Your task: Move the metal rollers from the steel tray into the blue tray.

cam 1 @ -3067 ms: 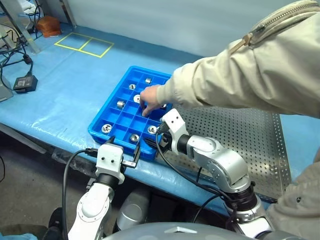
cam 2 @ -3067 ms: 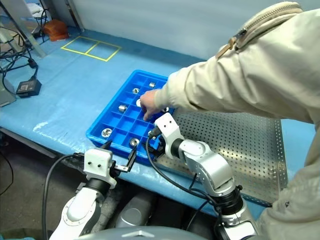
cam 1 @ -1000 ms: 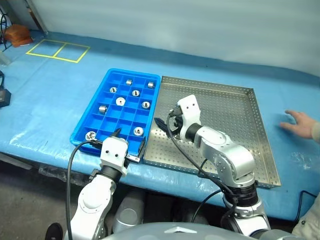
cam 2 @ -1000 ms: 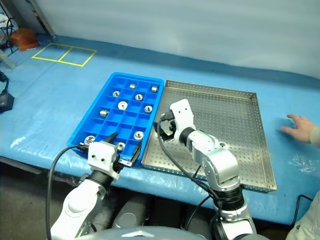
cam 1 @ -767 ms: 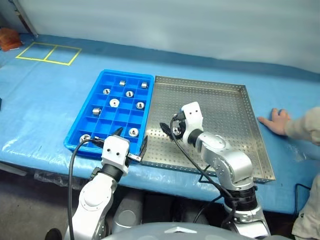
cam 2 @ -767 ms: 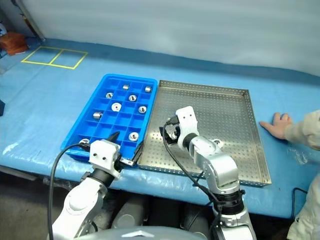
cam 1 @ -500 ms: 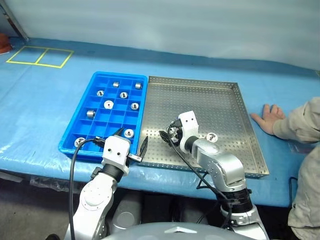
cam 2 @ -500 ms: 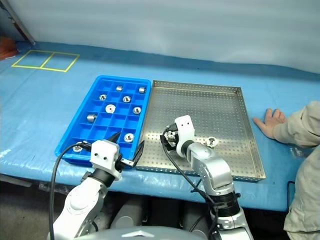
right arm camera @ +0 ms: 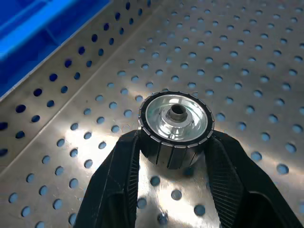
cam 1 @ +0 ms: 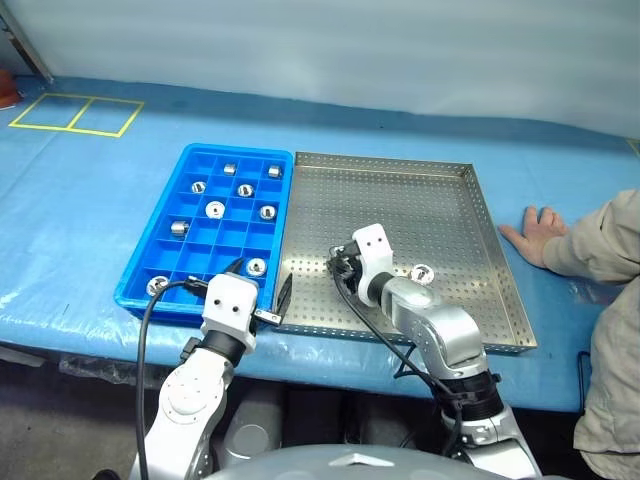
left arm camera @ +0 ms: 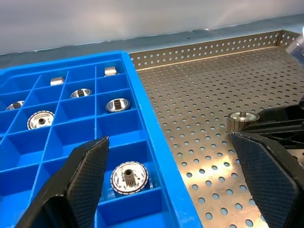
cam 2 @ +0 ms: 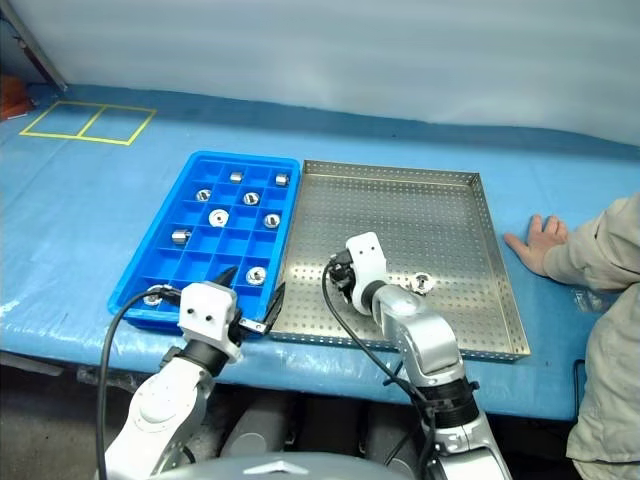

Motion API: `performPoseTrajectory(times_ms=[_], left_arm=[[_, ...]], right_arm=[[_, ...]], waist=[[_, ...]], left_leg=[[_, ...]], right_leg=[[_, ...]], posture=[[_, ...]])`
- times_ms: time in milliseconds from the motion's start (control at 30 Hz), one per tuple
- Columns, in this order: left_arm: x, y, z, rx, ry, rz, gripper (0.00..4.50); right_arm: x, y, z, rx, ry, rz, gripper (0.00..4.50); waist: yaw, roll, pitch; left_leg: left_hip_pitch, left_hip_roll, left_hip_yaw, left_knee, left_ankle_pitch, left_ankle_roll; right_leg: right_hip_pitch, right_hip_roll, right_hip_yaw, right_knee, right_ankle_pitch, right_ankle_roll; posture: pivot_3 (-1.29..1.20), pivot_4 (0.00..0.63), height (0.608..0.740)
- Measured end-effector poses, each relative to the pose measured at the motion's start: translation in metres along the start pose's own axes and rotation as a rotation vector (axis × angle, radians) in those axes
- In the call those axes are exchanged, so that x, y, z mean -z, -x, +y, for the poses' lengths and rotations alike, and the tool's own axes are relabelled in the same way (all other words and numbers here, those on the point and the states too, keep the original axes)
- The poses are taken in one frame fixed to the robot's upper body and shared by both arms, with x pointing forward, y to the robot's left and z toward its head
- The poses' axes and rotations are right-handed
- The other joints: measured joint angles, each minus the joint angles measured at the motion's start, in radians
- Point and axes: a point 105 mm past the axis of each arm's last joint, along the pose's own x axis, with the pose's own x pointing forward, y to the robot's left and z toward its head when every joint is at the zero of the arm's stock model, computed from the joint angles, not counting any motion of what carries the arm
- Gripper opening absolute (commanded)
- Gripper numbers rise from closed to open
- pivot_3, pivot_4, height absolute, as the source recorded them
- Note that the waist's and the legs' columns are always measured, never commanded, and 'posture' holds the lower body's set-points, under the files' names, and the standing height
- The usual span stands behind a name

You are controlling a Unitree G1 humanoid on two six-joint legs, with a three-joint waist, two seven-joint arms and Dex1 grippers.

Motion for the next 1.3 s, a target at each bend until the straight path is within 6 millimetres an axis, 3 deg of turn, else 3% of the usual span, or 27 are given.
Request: performPoseTrajectory(times_ms=[200, 333, 567, 733, 1000, 1300], left_arm=[[0.005, 0.006, 0.007, -0.077, 0.003, 0.016, 4.50], [0.009, 0.010, 0.011, -0.123, -0.004, 0.034, 4.50], [0.007, 0.016, 0.014, -0.168, -0.001, 0.031, 4.50], [0.005, 0.018, 0.015, -0.184, -0.009, 0.025, 4.50], [0.003, 0.017, 0.013, -0.167, -0.011, 0.012, 4.50], [-0.002, 0.013, 0.009, -0.125, -0.009, -0.013, 4.50]], right_arm=[[-0.056, -0.016, 0.018, -0.063, 0.079, -0.138, 1.65], [-0.067, -0.030, 0.031, -0.106, 0.099, -0.157, 1.65], [-0.065, -0.059, 0.055, -0.180, 0.114, -0.140, 1.65], [-0.060, -0.068, 0.062, -0.210, 0.118, -0.133, 1.65], [-0.055, -0.071, 0.047, -0.167, 0.134, -0.116, 1.65], [-0.047, -0.063, 0.023, -0.106, 0.119, -0.095, 1.65]], waist=[[0.026, 0.000, 0.000], [0.065, 0.000, 0.000], [0.154, 0.000, 0.000], [0.225, 0.001, 0.000], [0.305, 0.000, 0.000], [0.326, 0.000, 0.000]], left_leg=[[0.000, 0.000, -0.001, -0.001, 0.000, 0.000], [0.000, -0.001, -0.001, -0.002, 0.000, 0.000], [-0.001, 0.000, 0.000, -0.002, 0.000, 0.000], [-0.002, 0.000, 0.000, -0.002, 0.000, -0.001], [-0.004, 0.000, 0.005, -0.002, -0.001, -0.002], [-0.007, 0.000, 0.007, -0.002, -0.001, -0.002]], right_leg=[[0.000, 0.001, -0.001, 0.001, 0.001, 0.002], [-0.001, 0.001, -0.001, 0.000, 0.001, 0.002], [-0.002, 0.001, -0.002, 0.000, 0.001, 0.002], [-0.003, 0.001, -0.002, -0.001, 0.001, 0.002], [-0.009, 0.000, -0.003, -0.003, 0.000, 0.001], [-0.008, 0.001, -0.003, -0.001, 0.001, 0.002]], posture=[[0.49, 0.150, 0.740], [0.54, 0.150, 0.740], [0.58, 0.150, 0.740], [0.58, 0.150, 0.740], [0.53, 0.150, 0.740], [0.50, 0.150, 0.740]])
